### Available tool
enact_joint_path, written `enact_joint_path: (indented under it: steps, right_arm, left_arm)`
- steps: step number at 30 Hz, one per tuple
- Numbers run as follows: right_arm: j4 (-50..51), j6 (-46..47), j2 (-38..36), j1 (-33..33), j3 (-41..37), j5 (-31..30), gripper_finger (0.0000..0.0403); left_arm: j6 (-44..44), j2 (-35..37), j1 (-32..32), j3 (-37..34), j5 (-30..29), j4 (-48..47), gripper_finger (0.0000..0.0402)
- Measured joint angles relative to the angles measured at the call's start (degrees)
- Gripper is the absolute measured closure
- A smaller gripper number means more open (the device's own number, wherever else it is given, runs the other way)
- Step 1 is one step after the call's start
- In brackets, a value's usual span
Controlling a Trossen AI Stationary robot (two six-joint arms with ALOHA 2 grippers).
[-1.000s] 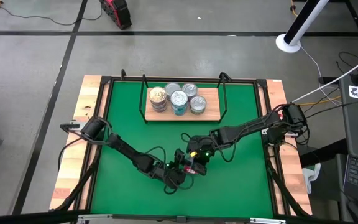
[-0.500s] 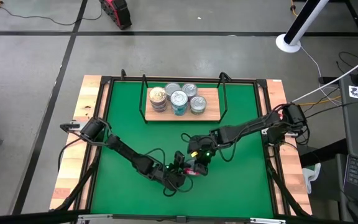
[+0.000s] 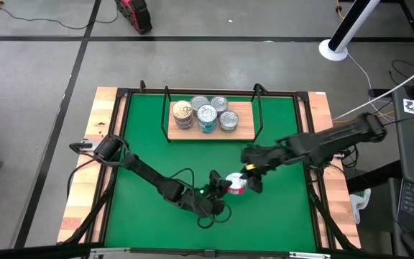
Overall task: Stack canned seafood by type on shelf
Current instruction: Stack the red tuna can on top of the other red tuna cans on the shelf
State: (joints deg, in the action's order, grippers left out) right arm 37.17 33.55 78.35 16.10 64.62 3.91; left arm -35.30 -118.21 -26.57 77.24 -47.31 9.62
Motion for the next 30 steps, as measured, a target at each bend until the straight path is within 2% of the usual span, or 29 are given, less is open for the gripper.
enact_joint_path:
  steps: [6,10,15,19,24,30]
  right_arm:
    - [4.3,0.5,-10.0,5.1,0.0,-14.0,0.0285]
    - [4.8,0.6,-14.3,7.8,0.0,-21.1,0.0285]
    - [5.0,0.5,-17.1,8.7,0.0,-26.2,0.0285]
    - [5.1,0.4,-17.5,8.7,0.0,-27.8,0.0285]
    - [5.1,-0.8,-17.5,8.7,0.0,-28.1,0.0285]
    - [5.1,-0.9,-17.5,8.6,0.0,-30.0,0.0285]
  left_arm:
    - [-12.1,0.0,3.2,4.5,-8.9,0.1,0.0259]
    - [-19.7,0.0,6.5,7.0,-13.8,0.0,0.026]
    - [-29.0,0.1,11.3,10.3,-19.8,0.0,0.0259]
    - [-34.8,0.1,15.5,13.1,-21.2,0.0,0.0262]
    - [-33.6,0.1,20.2,15.1,-21.2,0.1,0.0259]
    - [-25.1,0.1,23.1,15.4,-21.2,-0.8,0.0261]
